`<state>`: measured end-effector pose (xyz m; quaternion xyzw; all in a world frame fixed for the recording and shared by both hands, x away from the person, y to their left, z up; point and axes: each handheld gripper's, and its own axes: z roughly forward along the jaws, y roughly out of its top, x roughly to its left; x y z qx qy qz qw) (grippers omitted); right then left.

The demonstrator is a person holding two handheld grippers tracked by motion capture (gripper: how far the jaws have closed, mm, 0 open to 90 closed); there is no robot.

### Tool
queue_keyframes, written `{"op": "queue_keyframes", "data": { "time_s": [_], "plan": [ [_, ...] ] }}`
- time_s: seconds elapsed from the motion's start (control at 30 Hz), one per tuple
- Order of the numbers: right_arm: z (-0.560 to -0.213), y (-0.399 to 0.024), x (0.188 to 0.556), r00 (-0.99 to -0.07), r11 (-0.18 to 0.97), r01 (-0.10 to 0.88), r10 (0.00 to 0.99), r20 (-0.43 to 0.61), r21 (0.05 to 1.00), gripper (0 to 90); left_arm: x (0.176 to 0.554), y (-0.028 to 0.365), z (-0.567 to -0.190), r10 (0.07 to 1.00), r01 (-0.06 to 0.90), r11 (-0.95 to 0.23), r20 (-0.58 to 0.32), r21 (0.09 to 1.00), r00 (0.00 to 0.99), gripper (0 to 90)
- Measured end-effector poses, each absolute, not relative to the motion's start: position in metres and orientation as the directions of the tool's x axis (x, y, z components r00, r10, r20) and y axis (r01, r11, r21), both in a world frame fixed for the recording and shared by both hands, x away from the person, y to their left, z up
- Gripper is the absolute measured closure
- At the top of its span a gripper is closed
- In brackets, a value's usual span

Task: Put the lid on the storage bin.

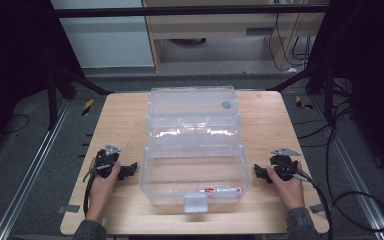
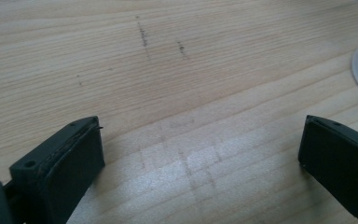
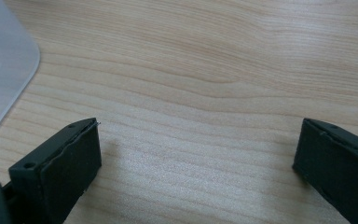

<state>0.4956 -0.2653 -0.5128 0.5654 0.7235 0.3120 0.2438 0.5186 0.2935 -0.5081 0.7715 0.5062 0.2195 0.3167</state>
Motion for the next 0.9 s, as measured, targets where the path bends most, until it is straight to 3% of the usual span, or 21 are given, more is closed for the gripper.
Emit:
{"op": "queue_keyframes", "data": {
  "time_s": [0.4,0.57,0.7,0.9],
  "plan": [
    [-0.513,-0.266,0.493,-0.261,0.178,0.663,0.965,0.002,0.727,0.8,0.511,0.294,-0.505,0.893,0.621,-0.317,0.004,0.717,0.451,2.9],
    [-0.512,-0.267,0.489,-0.282,0.188,0.65,0.96,0.004,0.736,7.9,0.508,0.297,-0.5,0.887,0.61,-0.334,0.022,0.719,0.46,3.2],
    [-0.504,-0.266,0.485,-0.297,0.239,0.625,0.953,-0.057,0.743,8.8,0.503,0.301,-0.49,0.879,0.592,-0.327,0.007,0.736,0.477,3.5],
    [-0.48,-0.261,0.469,-0.339,0.264,0.611,0.939,-0.055,0.747,10.0,0.49,0.301,-0.473,0.84,0.549,-0.368,0.015,0.751,0.543,3.1]
  ]
}}
